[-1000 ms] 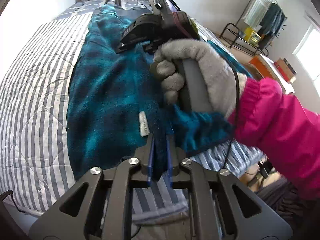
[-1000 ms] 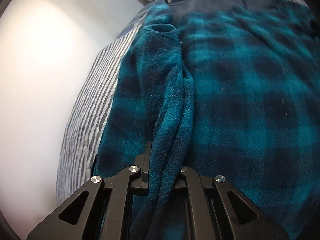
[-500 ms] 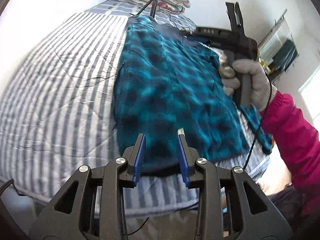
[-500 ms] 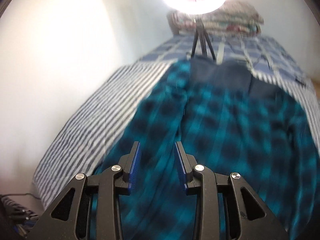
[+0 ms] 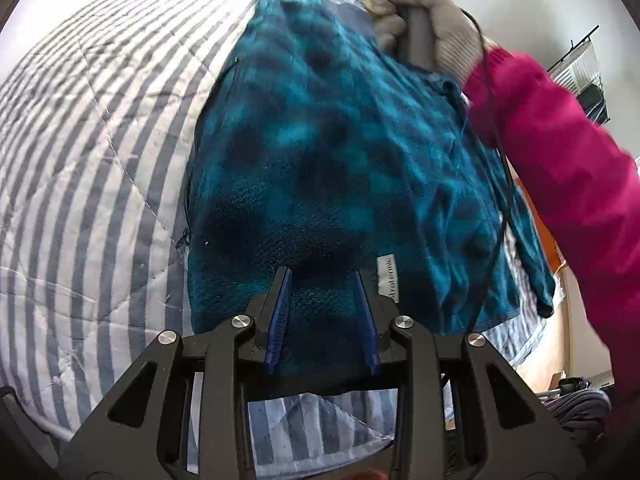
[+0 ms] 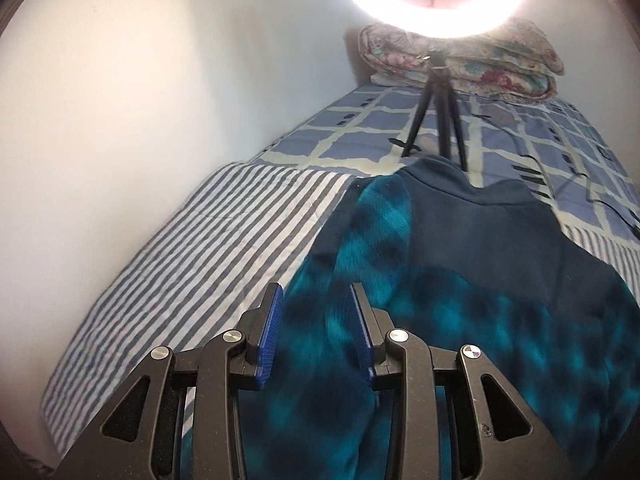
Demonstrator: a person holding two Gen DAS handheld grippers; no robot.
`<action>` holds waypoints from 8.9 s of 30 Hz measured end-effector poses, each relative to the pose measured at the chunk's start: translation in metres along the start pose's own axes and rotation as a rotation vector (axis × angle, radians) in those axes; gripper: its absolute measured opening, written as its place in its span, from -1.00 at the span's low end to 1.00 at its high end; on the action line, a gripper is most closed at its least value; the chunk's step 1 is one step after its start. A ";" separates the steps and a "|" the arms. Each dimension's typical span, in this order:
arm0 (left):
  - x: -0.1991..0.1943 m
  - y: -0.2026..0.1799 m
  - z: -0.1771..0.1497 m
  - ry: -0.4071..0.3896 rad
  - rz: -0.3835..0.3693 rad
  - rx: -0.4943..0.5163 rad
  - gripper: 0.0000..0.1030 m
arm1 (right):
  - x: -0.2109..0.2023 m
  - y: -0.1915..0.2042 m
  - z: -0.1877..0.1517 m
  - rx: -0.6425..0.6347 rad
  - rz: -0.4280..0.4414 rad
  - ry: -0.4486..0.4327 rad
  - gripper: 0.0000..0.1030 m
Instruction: Fold large clothes
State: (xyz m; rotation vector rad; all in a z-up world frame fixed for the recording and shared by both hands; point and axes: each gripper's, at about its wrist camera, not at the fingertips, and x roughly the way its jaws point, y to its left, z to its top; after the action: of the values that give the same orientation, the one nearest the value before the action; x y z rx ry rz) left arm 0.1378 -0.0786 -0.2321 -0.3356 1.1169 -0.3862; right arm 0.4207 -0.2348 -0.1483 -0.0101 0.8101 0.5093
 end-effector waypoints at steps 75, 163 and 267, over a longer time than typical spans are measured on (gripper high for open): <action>-0.097 -0.050 -0.024 -0.175 -0.052 0.196 0.06 | -0.212 0.022 -0.189 0.116 -0.064 0.039 -0.35; -0.055 -0.085 0.021 -0.102 -0.182 0.161 0.21 | -0.239 -0.002 -0.278 0.109 -0.047 0.343 -0.94; 0.091 -0.174 0.003 0.155 -0.362 0.307 -0.98 | -0.182 -0.271 -0.078 0.498 -0.278 0.028 -0.63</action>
State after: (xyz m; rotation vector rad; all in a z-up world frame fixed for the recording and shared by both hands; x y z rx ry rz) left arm 0.1524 -0.2748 -0.2259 -0.2375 1.1284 -0.9057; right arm 0.3809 -0.5674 -0.1257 0.3255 0.9289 0.0365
